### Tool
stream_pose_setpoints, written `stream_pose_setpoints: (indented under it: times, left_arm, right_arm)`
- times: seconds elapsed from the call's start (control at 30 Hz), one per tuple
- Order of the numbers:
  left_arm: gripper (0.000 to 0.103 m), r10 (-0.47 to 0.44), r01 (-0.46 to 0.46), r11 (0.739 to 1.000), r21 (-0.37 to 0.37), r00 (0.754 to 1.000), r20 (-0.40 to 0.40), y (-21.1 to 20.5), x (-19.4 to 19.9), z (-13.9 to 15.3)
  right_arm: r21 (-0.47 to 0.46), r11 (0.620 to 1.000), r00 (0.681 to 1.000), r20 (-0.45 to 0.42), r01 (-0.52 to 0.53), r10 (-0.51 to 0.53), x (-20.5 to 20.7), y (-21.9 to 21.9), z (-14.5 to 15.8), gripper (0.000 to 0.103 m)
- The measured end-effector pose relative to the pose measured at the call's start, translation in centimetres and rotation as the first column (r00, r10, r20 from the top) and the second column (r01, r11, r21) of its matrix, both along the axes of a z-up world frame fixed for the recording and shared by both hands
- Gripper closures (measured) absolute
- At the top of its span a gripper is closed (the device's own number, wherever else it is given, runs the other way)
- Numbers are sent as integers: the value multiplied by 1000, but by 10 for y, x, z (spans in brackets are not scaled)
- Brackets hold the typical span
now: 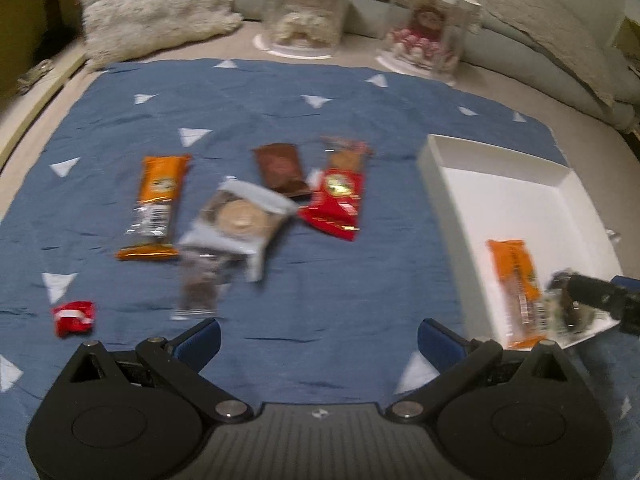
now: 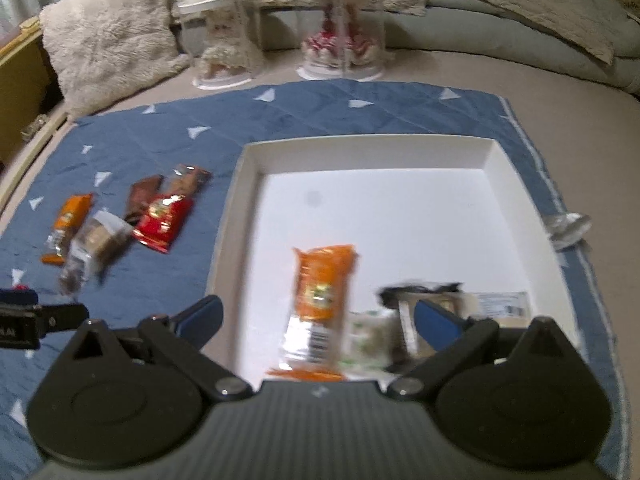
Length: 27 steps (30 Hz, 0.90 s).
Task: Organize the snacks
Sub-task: 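Move both tools back over the snacks on the mat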
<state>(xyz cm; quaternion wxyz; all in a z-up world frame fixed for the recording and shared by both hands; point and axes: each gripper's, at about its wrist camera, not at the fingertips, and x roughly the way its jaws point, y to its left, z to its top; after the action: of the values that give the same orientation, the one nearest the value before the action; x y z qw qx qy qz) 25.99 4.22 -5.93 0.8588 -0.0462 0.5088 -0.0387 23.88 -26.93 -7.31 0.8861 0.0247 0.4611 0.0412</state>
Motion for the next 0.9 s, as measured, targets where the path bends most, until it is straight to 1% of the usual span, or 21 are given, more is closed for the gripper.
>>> stream_pose_setpoints:
  times: [0.1,0.23,0.37,0.53,0.63,0.67,0.7,0.73,0.77,0.8,0.83,0.9]
  left_arm:
    - [0,22,-22,1000,10,1000,-4,24,-2,-3]
    - [0,59,-59,998,14,998,-4,57,-5,-6]
    - [0,111,-111,994,17,994,-2,88,-10,-9]
    - [0,193,-194,980,36,981,15,124,-15,-12]
    - [0,246,-246,969,17,969,26,146,-18,-11]
    - [2,275,-276,961,5,961,31,154,-19,-10]
    - [7,299,-299,954,-4,954,36,161,-19,-10]
    - [15,314,-313,950,-12,949,40,166,-20,-10]
    - [19,326,-325,945,-20,945,39,171,-20,-11]
    - [25,335,-334,942,-26,942,34,174,-19,-13]
    - [29,336,-335,942,-28,941,30,175,-19,-14]
    - [31,324,-323,946,-25,946,18,176,-16,-19]
  right_arm:
    - [30,1000,1000,-1,0,1,1,18,0,1]
    - [36,999,1000,10,-29,29,4,48,-1,1]
    - [62,997,999,19,-52,51,10,77,-6,1]
    - [163,982,995,45,-94,88,21,108,-12,1]
    - [192,976,995,39,-97,91,29,127,-21,1]
    - [199,975,995,35,-97,92,31,134,-24,1]
    - [209,973,995,35,-97,92,33,141,-27,1]
    - [220,970,995,33,-99,94,35,148,-30,1]
    - [236,966,994,29,-107,103,36,155,-33,1]
    - [253,961,994,24,-110,108,38,162,-36,1]
    - [266,957,994,19,-112,111,39,166,-38,1]
    - [303,947,994,10,-108,111,42,177,-44,1]
